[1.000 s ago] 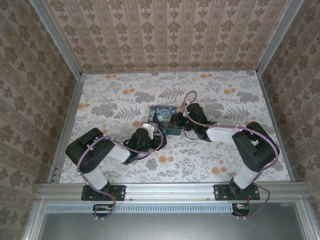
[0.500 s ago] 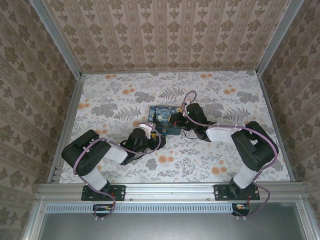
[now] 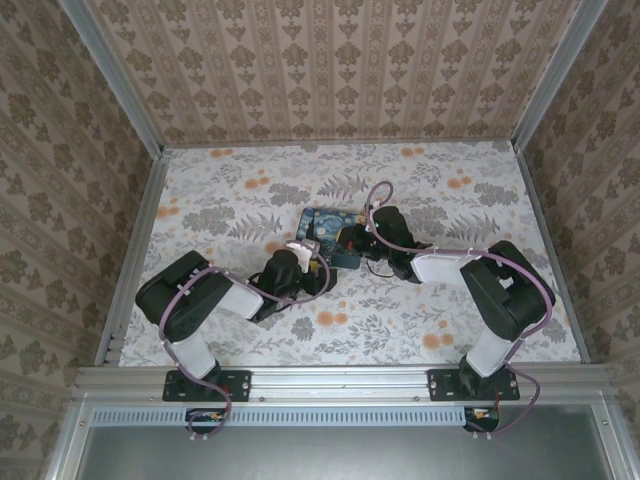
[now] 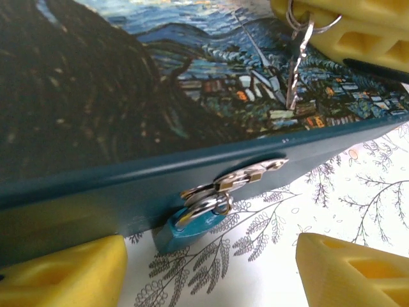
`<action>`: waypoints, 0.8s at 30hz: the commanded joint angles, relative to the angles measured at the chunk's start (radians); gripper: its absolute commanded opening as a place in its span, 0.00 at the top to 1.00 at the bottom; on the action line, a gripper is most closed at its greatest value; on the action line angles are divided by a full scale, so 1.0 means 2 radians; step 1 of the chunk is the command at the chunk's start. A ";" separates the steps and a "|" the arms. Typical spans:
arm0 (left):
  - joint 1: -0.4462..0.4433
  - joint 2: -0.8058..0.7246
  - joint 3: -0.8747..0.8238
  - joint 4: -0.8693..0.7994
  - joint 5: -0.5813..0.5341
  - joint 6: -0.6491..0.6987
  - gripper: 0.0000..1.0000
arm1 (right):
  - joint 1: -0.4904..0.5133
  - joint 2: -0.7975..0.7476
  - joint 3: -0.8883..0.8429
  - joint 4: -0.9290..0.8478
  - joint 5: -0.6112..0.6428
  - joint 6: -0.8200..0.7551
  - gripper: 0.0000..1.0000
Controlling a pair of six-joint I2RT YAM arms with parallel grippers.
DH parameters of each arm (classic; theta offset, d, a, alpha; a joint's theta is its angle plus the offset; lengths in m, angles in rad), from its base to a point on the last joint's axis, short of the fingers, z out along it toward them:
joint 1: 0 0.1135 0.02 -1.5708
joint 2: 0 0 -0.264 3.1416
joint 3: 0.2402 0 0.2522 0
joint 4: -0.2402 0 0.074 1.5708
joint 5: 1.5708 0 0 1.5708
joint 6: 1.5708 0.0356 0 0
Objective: Unlock a padlock with a key
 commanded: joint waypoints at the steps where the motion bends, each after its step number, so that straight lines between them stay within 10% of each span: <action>1: 0.002 0.030 0.018 -0.011 0.023 0.005 0.28 | 0.001 0.018 -0.009 -0.018 0.001 -0.004 1.00; 24: 0.001 0.074 0.026 0.097 0.087 -0.069 0.29 | 0.000 0.036 -0.006 -0.006 -0.005 0.002 1.00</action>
